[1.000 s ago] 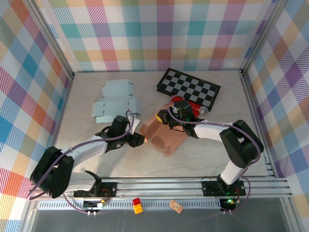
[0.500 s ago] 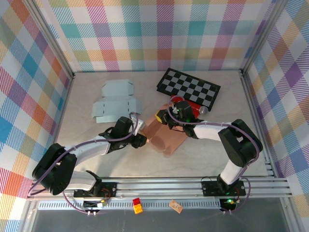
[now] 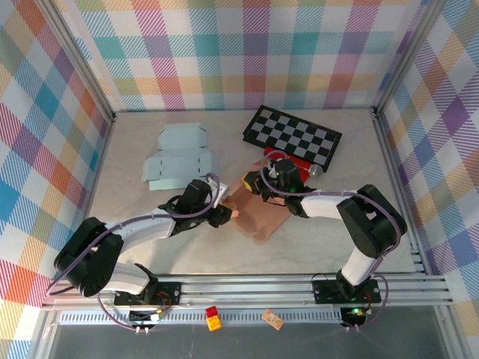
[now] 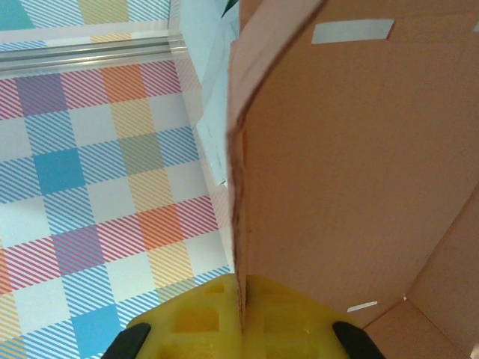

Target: Fold the paper box

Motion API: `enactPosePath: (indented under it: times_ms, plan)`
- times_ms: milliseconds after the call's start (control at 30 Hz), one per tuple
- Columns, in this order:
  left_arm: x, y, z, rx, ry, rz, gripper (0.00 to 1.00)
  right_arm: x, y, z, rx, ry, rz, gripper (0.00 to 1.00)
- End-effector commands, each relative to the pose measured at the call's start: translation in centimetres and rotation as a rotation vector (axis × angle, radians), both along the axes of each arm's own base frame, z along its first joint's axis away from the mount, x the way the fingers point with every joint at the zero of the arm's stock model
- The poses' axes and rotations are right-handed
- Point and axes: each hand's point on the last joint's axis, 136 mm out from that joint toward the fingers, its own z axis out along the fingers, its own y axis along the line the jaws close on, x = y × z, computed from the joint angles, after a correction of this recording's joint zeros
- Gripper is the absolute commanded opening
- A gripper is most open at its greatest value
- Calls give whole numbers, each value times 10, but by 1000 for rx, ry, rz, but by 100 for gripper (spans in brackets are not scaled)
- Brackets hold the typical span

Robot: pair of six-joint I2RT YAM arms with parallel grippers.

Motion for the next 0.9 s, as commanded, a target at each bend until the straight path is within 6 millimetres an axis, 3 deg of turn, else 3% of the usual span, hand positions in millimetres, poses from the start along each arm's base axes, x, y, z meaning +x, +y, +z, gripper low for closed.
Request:
enactPosePath:
  times_ms: [0,367,733,867]
  plan:
    - [10,-7,10,-17,-43,20,35,3,-2,0,29,-25,-15,0]
    - [17,-9,5,-17,-51,90,41,2,-3,-5,51,-14,-35,0]
    - [20,-8,0,-18,-69,179,41,5,-6,-7,104,-23,-104,0]
    - [20,-12,-2,-29,-61,171,37,5,-4,-8,117,-15,-113,0]
